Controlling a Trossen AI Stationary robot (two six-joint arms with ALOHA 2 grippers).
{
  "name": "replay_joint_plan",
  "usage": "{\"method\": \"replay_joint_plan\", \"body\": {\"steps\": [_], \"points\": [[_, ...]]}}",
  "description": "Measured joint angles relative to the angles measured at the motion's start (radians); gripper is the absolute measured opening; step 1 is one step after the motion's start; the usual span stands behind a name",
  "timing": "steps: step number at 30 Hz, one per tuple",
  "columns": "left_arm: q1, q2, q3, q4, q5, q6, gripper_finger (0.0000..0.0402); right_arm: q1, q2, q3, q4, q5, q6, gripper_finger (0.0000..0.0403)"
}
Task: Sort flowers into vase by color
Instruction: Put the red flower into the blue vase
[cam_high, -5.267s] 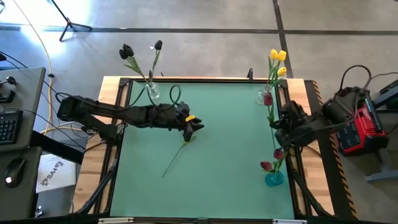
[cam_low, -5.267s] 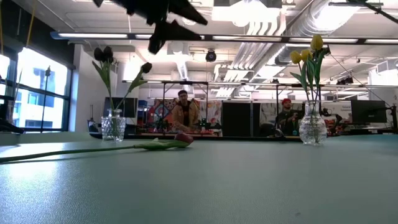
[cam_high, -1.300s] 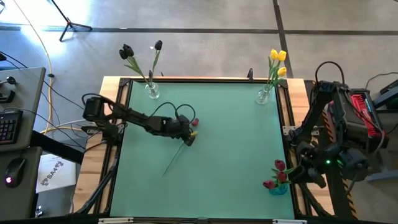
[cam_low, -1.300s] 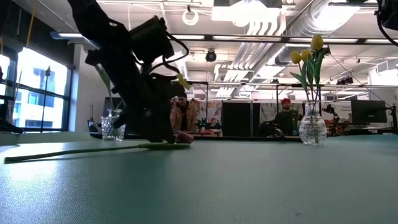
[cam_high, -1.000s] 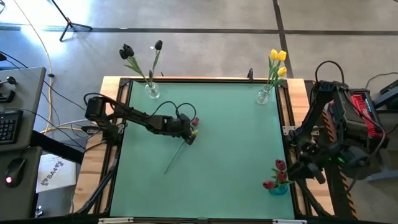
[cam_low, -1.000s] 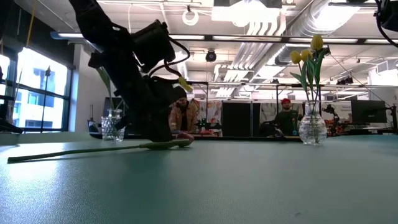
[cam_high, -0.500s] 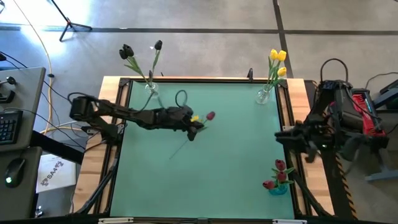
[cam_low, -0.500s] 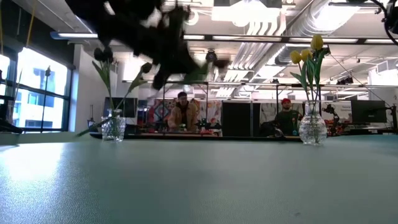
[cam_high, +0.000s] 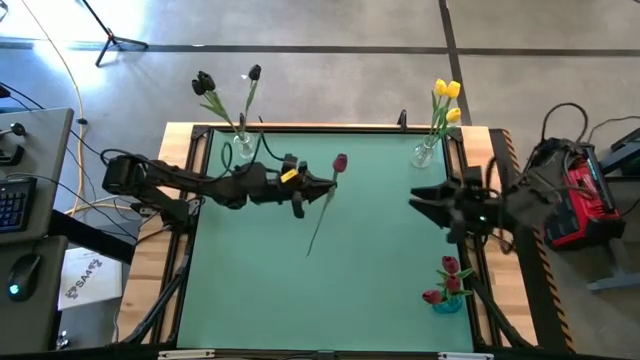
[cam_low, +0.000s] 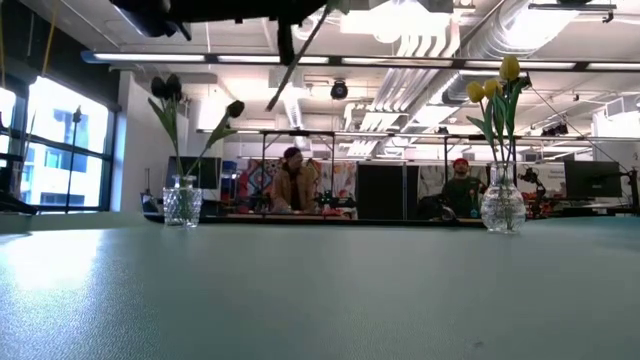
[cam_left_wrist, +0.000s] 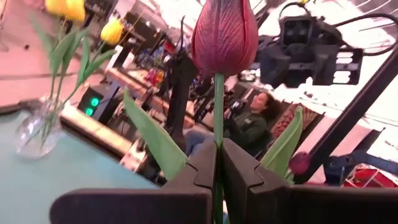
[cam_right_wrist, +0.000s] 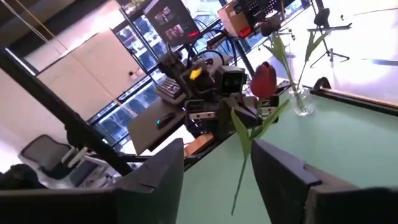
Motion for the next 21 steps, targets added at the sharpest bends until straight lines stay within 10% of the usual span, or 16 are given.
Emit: {"method": "replay_joint_plan", "body": {"steps": [9, 21], "points": [[-0.01, 0.0, 0.094, -0.001, 0.038, 0.092, 0.0, -0.308, 0.205, -0.003, 0.196, -0.436, -0.176, 0.02], [-0.053, -0.001, 0.126, -0.077, 0.156, 0.228, 0.0, -0.464, 0.283, 0.0, 0.355, -0.56, -0.29, 0.0177]]}}
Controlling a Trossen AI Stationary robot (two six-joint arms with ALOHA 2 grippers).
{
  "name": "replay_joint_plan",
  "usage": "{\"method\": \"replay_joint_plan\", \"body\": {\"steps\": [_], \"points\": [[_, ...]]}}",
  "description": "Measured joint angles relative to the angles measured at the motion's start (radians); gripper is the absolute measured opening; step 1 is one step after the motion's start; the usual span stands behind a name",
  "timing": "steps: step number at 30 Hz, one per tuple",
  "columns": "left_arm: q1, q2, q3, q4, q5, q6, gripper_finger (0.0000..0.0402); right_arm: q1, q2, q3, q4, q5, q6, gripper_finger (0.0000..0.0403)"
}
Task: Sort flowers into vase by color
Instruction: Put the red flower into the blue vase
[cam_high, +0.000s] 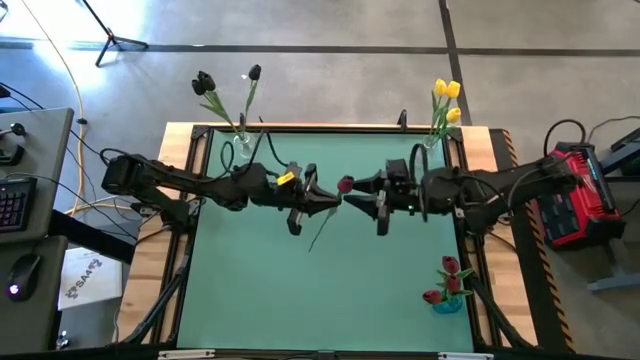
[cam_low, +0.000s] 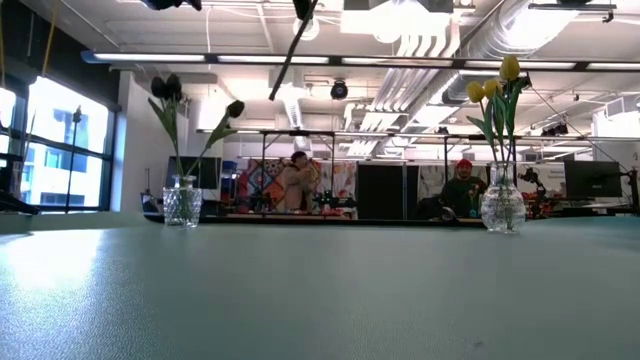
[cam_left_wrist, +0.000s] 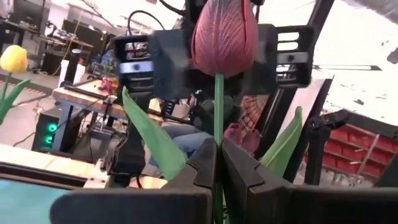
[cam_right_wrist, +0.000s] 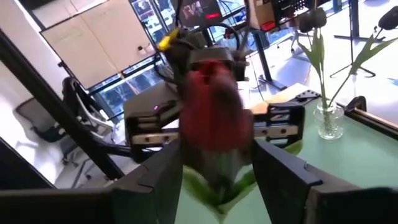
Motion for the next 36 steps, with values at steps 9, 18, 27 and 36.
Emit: {"method": "replay_joint_plan", "body": {"steps": [9, 18, 27, 36], "points": [[0.0, 0.0, 0.0, -0.001, -0.018, 0.005, 0.0, -0.039, 0.042, 0.0, 0.048, -0.05, -0.067, 0.0176], [0.004, 0.0, -0.001, -0.01, -0.023, 0.019, 0.0, -0.076, 0.059, -0.001, 0.035, -0.054, -0.08, 0.0091], [0.003, 0.0, -0.001, -0.03, -0.093, -0.018, 0.0035, -0.087, 0.049, -0.001, -0.005, -0.04, -0.114, 0.0004], [0.021, 0.0, -0.001, -0.249, -0.207, -0.106, 0.0136, -0.093, -0.034, 0.232, -0.632, -0.028, -0.032, 0.0001]]}}
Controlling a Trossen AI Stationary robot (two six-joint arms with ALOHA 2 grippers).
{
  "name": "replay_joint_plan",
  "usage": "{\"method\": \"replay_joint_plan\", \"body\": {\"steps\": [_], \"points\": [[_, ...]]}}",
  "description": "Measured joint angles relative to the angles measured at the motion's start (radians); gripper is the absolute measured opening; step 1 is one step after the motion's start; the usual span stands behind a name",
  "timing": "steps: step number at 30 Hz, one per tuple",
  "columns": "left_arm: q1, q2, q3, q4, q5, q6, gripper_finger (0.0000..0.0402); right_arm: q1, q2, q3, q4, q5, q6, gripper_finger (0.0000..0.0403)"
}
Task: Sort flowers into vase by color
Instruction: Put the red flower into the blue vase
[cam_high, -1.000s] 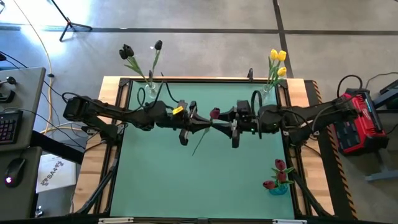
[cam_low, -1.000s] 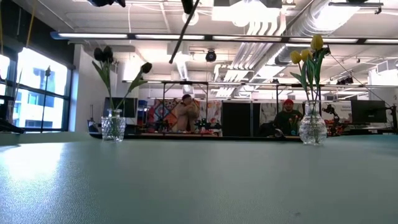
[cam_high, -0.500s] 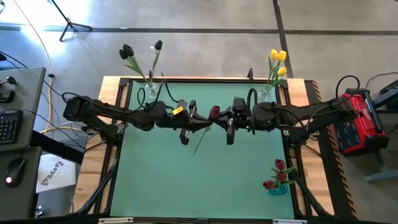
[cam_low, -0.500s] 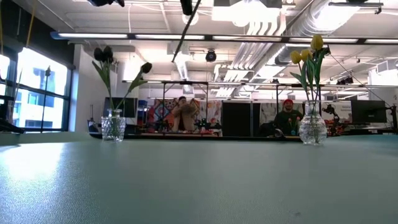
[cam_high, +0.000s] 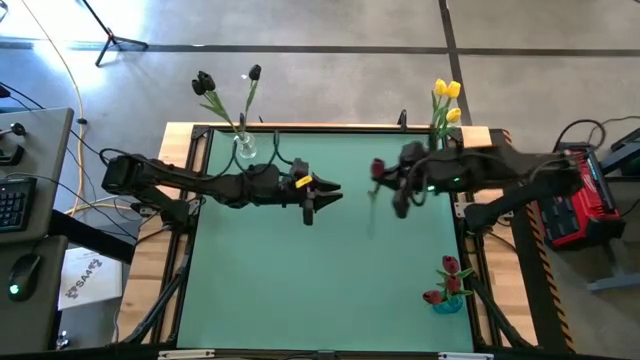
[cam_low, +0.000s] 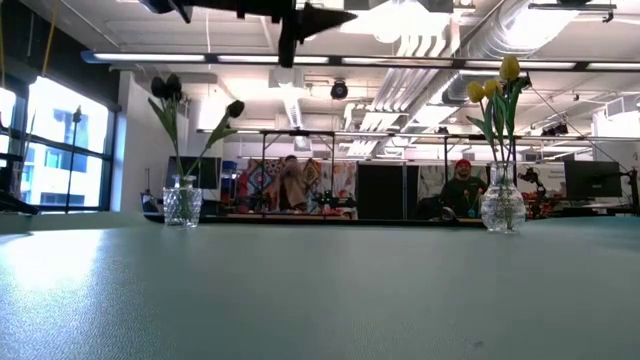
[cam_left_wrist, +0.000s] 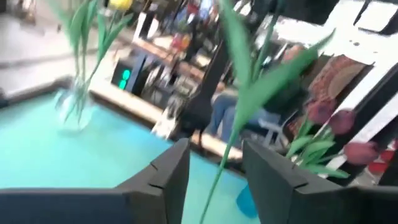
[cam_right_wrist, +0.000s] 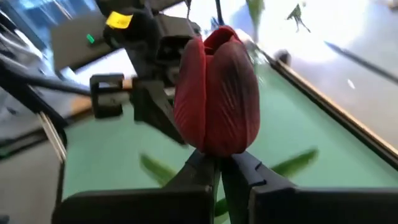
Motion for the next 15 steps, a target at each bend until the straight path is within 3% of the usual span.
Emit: {"method": "replay_joint_plan", "body": {"steps": [8, 12, 15], "points": [[-0.013, -0.022, -0.002, -0.102, 0.054, -0.001, 0.0146, 0.099, -0.004, 0.278, -0.594, 0.076, 0.265, 0.0001], [-0.045, -0.084, -0.051, -0.119, -0.041, 0.026, 0.0131, 0.233, -0.003, 0.305, -0.777, 0.124, 0.442, 0.0], [-0.068, -0.14, -0.107, -0.108, -0.128, 0.015, 0.0122, 0.35, -0.002, 0.304, -0.801, 0.162, 0.518, 0.0]]}}
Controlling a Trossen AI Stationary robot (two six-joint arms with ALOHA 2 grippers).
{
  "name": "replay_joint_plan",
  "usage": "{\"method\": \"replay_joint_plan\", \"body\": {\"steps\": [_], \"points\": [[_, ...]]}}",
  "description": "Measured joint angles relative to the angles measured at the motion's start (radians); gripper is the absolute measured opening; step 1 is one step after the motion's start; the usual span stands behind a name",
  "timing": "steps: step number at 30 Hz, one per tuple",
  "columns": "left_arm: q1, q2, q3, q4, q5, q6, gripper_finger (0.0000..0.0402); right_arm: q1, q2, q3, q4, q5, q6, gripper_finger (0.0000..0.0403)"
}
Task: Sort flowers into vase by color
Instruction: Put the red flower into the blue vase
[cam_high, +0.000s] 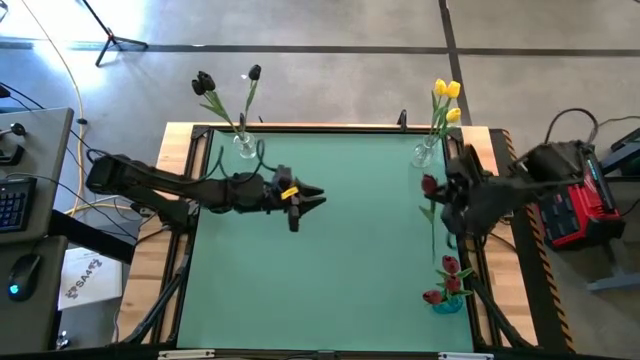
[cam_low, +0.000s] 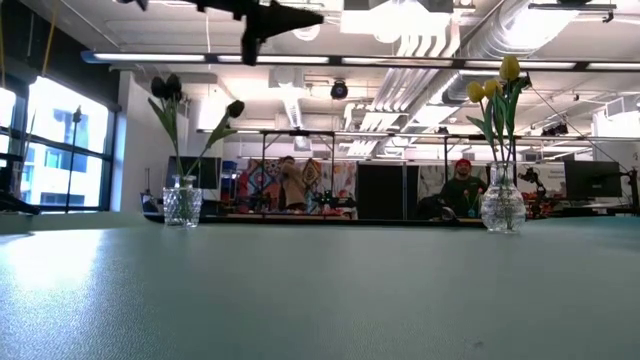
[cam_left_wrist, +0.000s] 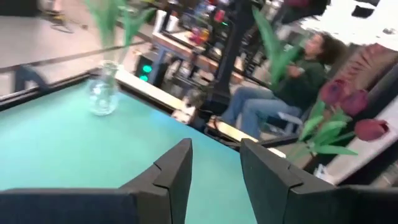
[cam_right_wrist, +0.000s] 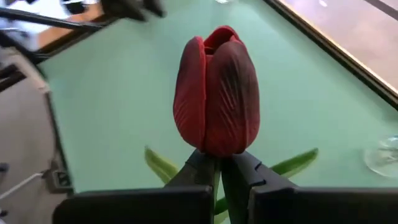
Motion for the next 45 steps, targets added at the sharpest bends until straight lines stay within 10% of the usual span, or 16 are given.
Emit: {"method": "replay_joint_plan", "body": {"steps": [15, 45], "points": [[-0.091, -0.021, -0.067, -0.002, -0.21, -0.028, 0.0117, 0.418, 0.04, 0.0, 0.0, 0.183, 0.162, 0.0], [-0.127, 0.094, -0.067, 0.064, -0.286, -0.119, 0.0117, 0.555, 0.154, 0.0, -0.001, 0.054, 0.293, 0.0]]}}
